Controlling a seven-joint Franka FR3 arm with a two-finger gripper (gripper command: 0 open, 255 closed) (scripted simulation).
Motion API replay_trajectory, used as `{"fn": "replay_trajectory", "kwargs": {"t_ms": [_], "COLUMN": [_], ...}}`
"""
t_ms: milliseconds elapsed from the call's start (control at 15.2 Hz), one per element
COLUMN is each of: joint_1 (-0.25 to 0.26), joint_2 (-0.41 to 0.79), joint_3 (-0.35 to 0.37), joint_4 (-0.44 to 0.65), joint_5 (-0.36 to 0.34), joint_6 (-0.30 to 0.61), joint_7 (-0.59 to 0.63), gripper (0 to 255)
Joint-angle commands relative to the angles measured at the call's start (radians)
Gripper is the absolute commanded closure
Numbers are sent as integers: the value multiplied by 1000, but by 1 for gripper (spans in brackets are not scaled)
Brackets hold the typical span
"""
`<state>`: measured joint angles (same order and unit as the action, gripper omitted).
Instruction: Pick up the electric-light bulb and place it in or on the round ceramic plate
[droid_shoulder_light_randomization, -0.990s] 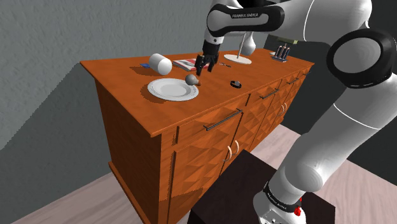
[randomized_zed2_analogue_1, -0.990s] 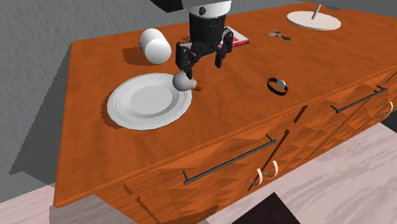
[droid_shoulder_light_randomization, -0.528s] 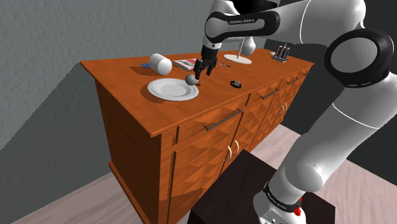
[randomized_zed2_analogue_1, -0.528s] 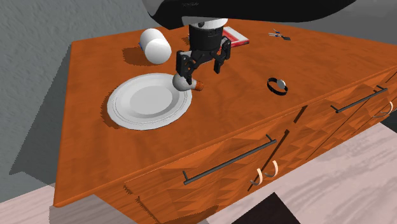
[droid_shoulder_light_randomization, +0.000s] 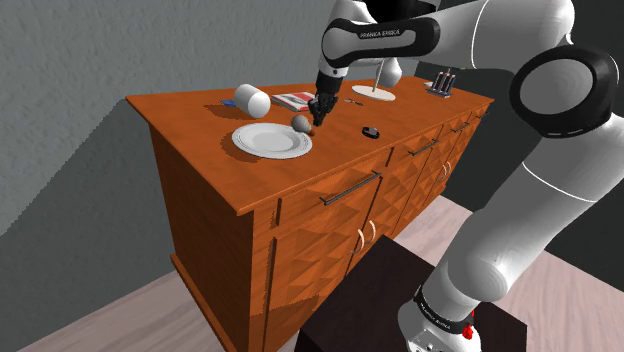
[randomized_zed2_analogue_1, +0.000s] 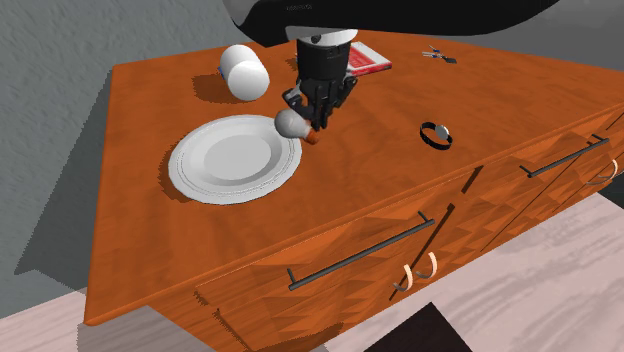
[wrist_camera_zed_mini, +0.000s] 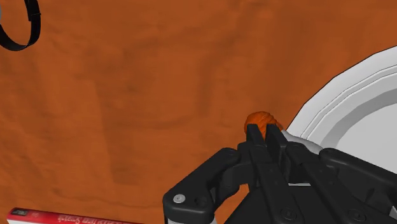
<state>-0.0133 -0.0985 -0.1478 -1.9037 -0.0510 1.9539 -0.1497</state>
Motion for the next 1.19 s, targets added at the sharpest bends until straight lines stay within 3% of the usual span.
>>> {"fn": "replay_trajectory", "kwargs": {"t_ms": [0,330,396,726,1122], "joint_1": [0,0,0,-9,-7], "joint_2": [0,0,0,378,362], "joint_3": [0,0,0,0,9], "joint_4": [0,0,0,582,493], "joint_5": [0,0,0,171,168], "joint_6": [0,0,0,-452,-384], "joint_7": [0,0,0,-254,-257], "gripper": [255,255,0,0,0]}}
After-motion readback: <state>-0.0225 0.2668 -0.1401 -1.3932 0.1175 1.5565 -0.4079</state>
